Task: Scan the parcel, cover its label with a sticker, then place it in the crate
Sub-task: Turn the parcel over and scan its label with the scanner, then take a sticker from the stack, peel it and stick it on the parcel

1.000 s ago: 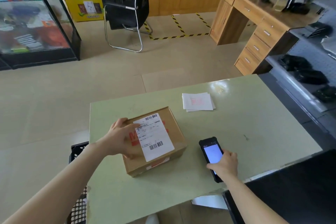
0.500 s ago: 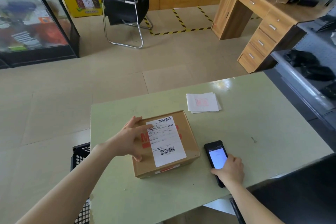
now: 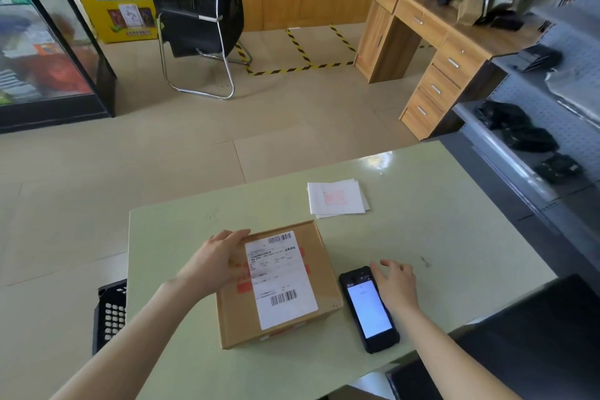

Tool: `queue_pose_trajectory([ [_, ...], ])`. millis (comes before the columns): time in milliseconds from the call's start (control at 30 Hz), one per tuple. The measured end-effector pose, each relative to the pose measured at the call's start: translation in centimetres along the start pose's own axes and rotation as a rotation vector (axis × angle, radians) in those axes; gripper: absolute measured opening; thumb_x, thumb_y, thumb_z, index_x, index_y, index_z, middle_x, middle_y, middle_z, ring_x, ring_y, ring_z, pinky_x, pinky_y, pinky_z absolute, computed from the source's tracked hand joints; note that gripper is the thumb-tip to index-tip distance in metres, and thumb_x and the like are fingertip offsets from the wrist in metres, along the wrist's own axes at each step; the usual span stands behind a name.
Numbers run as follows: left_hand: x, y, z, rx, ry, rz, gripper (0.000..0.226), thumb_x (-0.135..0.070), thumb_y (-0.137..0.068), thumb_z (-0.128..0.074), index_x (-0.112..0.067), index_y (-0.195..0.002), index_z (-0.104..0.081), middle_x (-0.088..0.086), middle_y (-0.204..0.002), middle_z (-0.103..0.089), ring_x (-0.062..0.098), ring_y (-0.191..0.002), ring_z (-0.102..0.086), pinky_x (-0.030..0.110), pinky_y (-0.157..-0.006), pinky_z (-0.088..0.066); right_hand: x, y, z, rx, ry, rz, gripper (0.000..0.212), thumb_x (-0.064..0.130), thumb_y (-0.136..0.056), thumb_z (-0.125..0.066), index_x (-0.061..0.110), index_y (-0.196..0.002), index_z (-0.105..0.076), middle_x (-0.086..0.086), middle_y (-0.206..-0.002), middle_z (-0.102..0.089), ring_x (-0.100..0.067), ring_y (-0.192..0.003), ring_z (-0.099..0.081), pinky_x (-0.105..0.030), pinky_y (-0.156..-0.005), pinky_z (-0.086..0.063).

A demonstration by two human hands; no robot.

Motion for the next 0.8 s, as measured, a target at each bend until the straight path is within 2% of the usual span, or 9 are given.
queue_pose_trajectory([
  [100, -1.3, -1.7, 0.1, -0.011, -0.056, 0.064, 0.071, -0.041, -0.087, -0.064, -0.030, -0.149, -0.030, 0.004, -0.133, -0.054, 0.026, -0.120, -0.051, 0.039, -0.099, -0.044, 1.5, -2.2, 1.0, 0.020, -0.011, 0.032, 0.043, 0.041, -0.093, -0.050, 0.012, -0.123, -0.057, -0.015, -0.131, -0.046, -0.030, -0.122, -0.044, -0.040, -0.100, -0.040],
  [167, -3.2, -3.1, 0.3, -0.064, -0.141, 0.069, 0.064, -0.051, -0.090, -0.055, -0.031, -0.147, -0.032, 0.000, -0.132, -0.055, 0.025, -0.126, -0.047, 0.048, -0.109, -0.033, 2.3, -4.0, 1.5, 0.038, -0.021, 0.044, 0.041, 0.039, -0.093, -0.052, 0.012, -0.122, -0.058, -0.014, -0.130, -0.047, -0.030, -0.121, -0.046, -0.038, -0.099, -0.039],
  [233, -5.7, -5.0, 0.3, -0.102, -0.168, 0.051, 0.059, -0.052, -0.092, -0.052, -0.032, -0.145, -0.035, -0.003, -0.134, -0.055, 0.022, -0.133, -0.041, 0.054, -0.115, -0.020, 2.9, -5.8, 1.7, 0.055, -0.034, 0.047, 0.040, 0.036, -0.092, -0.053, 0.011, -0.123, -0.059, -0.014, -0.130, -0.048, -0.031, -0.121, -0.046, -0.036, -0.099, -0.039],
  [300, -8.4, -7.5, -0.4, -0.085, -0.107, 0.014, 0.055, -0.048, -0.093, -0.052, -0.031, -0.143, -0.038, -0.002, -0.139, -0.052, 0.022, -0.134, -0.041, 0.047, -0.114, -0.027, 3.6, -7.7, 1.7, 0.077, -0.031, 0.060, 0.041, 0.034, -0.093, -0.051, 0.010, -0.127, -0.057, -0.015, -0.131, -0.050, -0.030, -0.123, -0.045, -0.035, -0.101, -0.036],
  [400, -12.0, -11.4, -2.4, -0.006, 0.036, -0.029, 0.052, -0.039, -0.093, -0.056, -0.029, -0.142, -0.041, 0.000, -0.142, -0.050, 0.021, -0.129, -0.046, 0.035, -0.103, -0.040, 4.7, -10.6, 1.3, 0.103, -0.023, 0.091, 0.044, 0.030, -0.095, -0.048, 0.011, -0.135, -0.050, -0.016, -0.134, -0.049, -0.030, -0.126, -0.042, -0.033, -0.103, -0.033],
  [533, -14.6, -16.4, -5.4, 0.097, 0.039, -0.047, 0.054, -0.034, -0.093, -0.057, -0.026, -0.144, -0.039, -0.001, -0.149, -0.043, 0.022, -0.131, -0.044, 0.031, -0.101, -0.038, 6.0, -13.5, 0.0, 0.105, -0.022, 0.120, 0.045, 0.029, -0.094, -0.049, 0.014, -0.136, -0.049, -0.013, -0.135, -0.047, -0.029, -0.126, -0.041, -0.034, -0.103, -0.034],
  [700, -14.8, -20.6, -8.8, 0.217, -0.023, -0.007, 0.063, -0.033, -0.093, -0.056, -0.023, -0.150, -0.028, 0.002, -0.160, -0.024, 0.025, -0.143, -0.026, 0.036, -0.113, -0.028, 6.9, -15.6, -1.4, 0.068, 0.038, 0.151, 0.043, 0.032, -0.092, -0.052, 0.019, -0.133, -0.049, -0.009, -0.138, -0.040, -0.028, -0.128, -0.038, -0.036, -0.102, -0.039],
  [800, -13.8, -21.9, -10.1, 0.246, -0.067, 0.024, 0.066, -0.035, -0.092, -0.056, -0.023, -0.151, -0.026, 0.005, -0.162, -0.017, 0.026, -0.146, -0.019, 0.039, -0.116, -0.024, 7.3, -16.6, -2.1, 0.048, 0.115, 0.177, 0.043, 0.034, -0.091, -0.052, 0.018, -0.131, -0.049, -0.010, -0.141, -0.040, -0.029, -0.129, -0.037, -0.037, -0.105, -0.037],
])
Point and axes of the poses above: each hand's wrist, its own y-axis away from the middle knuckle, its own z-axis out of the back of the hand, x = y × z, the point moved 9 cm from there along -y, towards the middle knuckle
